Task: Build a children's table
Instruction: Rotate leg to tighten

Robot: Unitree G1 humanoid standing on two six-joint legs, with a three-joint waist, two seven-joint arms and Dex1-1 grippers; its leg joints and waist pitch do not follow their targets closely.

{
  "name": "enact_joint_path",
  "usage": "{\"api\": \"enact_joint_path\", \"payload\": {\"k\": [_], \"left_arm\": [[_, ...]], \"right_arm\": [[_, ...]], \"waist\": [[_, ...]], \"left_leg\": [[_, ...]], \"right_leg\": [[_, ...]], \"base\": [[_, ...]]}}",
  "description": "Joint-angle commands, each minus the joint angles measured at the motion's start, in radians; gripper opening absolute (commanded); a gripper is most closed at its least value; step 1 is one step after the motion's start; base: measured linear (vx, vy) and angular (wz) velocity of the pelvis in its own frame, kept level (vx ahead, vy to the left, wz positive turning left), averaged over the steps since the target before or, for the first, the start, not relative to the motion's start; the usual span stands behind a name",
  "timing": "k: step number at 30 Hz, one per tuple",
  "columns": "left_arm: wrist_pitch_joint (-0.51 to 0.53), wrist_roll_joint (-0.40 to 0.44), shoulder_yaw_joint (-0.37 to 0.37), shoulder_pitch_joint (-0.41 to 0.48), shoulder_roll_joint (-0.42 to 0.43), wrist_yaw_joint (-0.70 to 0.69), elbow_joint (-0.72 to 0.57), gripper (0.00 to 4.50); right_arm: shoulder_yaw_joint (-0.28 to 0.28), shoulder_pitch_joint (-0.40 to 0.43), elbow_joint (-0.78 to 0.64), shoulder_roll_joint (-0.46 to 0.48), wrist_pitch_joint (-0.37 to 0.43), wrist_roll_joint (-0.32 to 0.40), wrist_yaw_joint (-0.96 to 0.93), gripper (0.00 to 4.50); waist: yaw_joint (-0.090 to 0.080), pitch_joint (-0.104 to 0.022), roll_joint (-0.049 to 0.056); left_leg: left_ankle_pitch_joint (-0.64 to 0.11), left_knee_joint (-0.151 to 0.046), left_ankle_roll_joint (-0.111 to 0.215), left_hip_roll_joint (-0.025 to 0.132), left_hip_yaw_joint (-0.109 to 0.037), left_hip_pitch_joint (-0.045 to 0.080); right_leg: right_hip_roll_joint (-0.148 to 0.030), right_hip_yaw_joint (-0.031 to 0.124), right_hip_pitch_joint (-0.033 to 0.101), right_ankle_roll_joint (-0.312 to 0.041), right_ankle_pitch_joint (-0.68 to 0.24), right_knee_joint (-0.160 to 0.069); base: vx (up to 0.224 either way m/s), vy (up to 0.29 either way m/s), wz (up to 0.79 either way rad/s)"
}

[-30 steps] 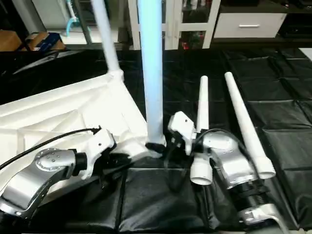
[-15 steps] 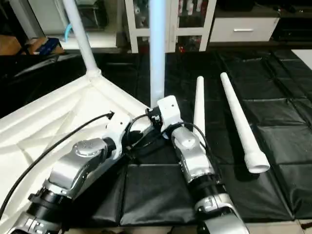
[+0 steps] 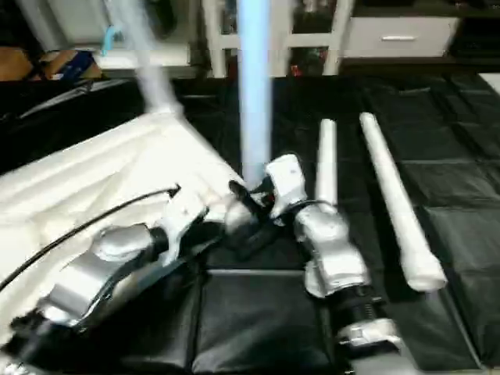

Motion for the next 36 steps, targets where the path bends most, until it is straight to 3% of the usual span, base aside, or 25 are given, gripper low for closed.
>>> {"api": "enact_joint_path", "payload": {"k": [1, 4, 7, 11, 13, 16, 21, 22, 36], "left_arm": [[0.044, -0.013, -0.102, 0.054, 0.038, -0.116, 0.01, 0.0], [0.041, -0.035, -0.096, 0.077, 0.107, -0.166, -0.047, 0.0], [0.039, -0.042, -0.083, 0.084, 0.126, -0.175, -0.056, 0.0], [0.035, -0.046, -0.063, 0.097, 0.143, -0.191, -0.062, 0.0], [0.034, -0.046, -0.059, 0.101, 0.147, -0.193, -0.063, 0.0], [0.037, -0.053, -0.068, 0.101, 0.147, -0.188, -0.066, 0.0], [0.041, -0.057, -0.077, 0.1, 0.135, -0.189, -0.073, 0.0], [0.042, -0.058, -0.079, 0.101, 0.132, -0.19, -0.075, 0.0], [0.044, -0.059, -0.072, 0.101, 0.126, -0.181, -0.067, 0.0]], "right_arm": [[0.023, 0.007, -0.045, -0.052, 0.034, 0.011, 0.115, 3.97], [0.061, 0.036, -0.098, -0.199, 0.036, 0.013, 0.316, 3.97], [0.069, 0.048, -0.117, -0.251, 0.046, 0.023, 0.387, 3.97], [0.074, 0.058, -0.121, -0.296, 0.052, 0.037, 0.458, 3.97], [0.076, 0.059, -0.117, -0.3, 0.046, 0.038, 0.467, 3.97], [0.083, 0.061, -0.103, -0.278, 0.021, 0.028, 0.444, 3.97], [0.084, 0.06, -0.079, -0.24, 0.003, 0.014, 0.4, 3.97], [0.086, 0.062, -0.076, -0.234, 0.0, 0.01, 0.393, 3.73], [0.084, 0.075, -0.04, -0.22, -0.035, -0.024, 0.356, 2.8]], "waist": [[0.001, -0.055, -0.003], [0.008, -0.06, -0.004], [0.013, -0.059, -0.008], [0.016, -0.05, -0.011], [0.018, -0.042, -0.012], [0.016, -0.041, -0.01], [0.01, -0.046, -0.011], [0.01, -0.047, -0.011], [-0.002, -0.047, -0.009]], "left_leg": [[-0.039, -0.063, 0.143, 0.077, -0.036, 0.014], [0.052, -0.049, 0.193, 0.077, -0.033, 0.02], [0.063, -0.047, 0.219, 0.079, -0.034, 0.016], [-0.053, -0.056, 0.182, 0.084, -0.033, 0.019], [-0.131, -0.064, 0.137, 0.085, -0.033, 0.02], [-0.205, -0.07, 0.082, 0.084, -0.035, 0.027], [-0.178, -0.068, 0.078, 0.08, -0.037, 0.02], [-0.174, -0.068, 0.08, 0.08, -0.037, 0.02], [-0.189, -0.067, 0.088, 0.08, -0.038, 0.019]], "right_leg": [[-0.069, 0.029, 0.039, -0.282, 0.037, -0.027], [-0.068, 0.029, 0.04, -0.3, 0.156, -0.012], [-0.072, 0.028, 0.043, -0.307, 0.141, -0.013], [-0.076, 0.03, 0.042, -0.302, -0.045, -0.031], [-0.077, 0.034, 0.038, -0.288, -0.16, -0.042], [-0.075, 0.037, 0.034, -0.266, -0.244, -0.049], [-0.074, 0.037, 0.037, -0.265, -0.202, -0.045], [-0.075, 0.037, 0.037, -0.266, -0.196, -0.045], [-0.075, 0.036, 0.039, -0.272, -0.202, -0.046]], "base": [[0.065, -0.012, 0.02], [0.058, 0.006, 0.02], [0.0, 0.0, 0.0], [0.0, 0.0, 0.0], [0.0, 0.0, 0.0], [0.0, 0.0, 0.0], [0.0, 0.0, 0.0], [0.0, 0.0, 0.0], [0.0, 0.0, 0.0]]}}
